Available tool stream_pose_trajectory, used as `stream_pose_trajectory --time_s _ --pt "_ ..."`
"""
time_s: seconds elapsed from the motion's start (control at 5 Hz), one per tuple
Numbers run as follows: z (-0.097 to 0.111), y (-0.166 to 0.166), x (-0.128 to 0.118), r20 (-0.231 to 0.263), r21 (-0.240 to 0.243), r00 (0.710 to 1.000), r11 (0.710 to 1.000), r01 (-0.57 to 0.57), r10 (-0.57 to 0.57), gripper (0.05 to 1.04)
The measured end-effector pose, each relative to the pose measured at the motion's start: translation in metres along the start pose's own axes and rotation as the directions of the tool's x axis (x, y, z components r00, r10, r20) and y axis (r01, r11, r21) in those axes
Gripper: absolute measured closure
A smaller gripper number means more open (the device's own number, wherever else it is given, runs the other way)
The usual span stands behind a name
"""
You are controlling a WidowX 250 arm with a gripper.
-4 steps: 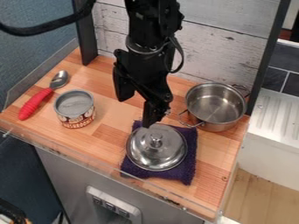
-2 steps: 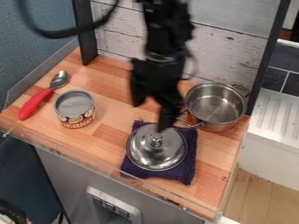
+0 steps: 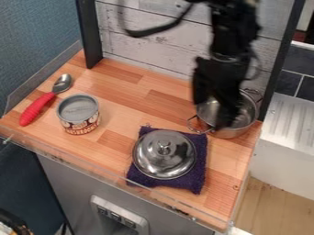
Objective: Move the pot to the right side of the table
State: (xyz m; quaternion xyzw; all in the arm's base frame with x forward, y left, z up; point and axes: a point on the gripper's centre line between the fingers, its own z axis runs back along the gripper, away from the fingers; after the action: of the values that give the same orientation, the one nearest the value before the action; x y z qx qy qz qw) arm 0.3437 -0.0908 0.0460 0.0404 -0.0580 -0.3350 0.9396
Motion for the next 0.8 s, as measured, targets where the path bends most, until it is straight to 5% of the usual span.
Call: stream_pose_trajectory --time_s 0.6,0.8 --pt "-0.026 -0.008 0.039 -0.013 0.001 0.997 0.997 0.072 -0.072 0.137" --pt "-0.029 -0.009 0.036 -0.023 -0.002 0.998 0.998 0.066 -0.066 0.370"
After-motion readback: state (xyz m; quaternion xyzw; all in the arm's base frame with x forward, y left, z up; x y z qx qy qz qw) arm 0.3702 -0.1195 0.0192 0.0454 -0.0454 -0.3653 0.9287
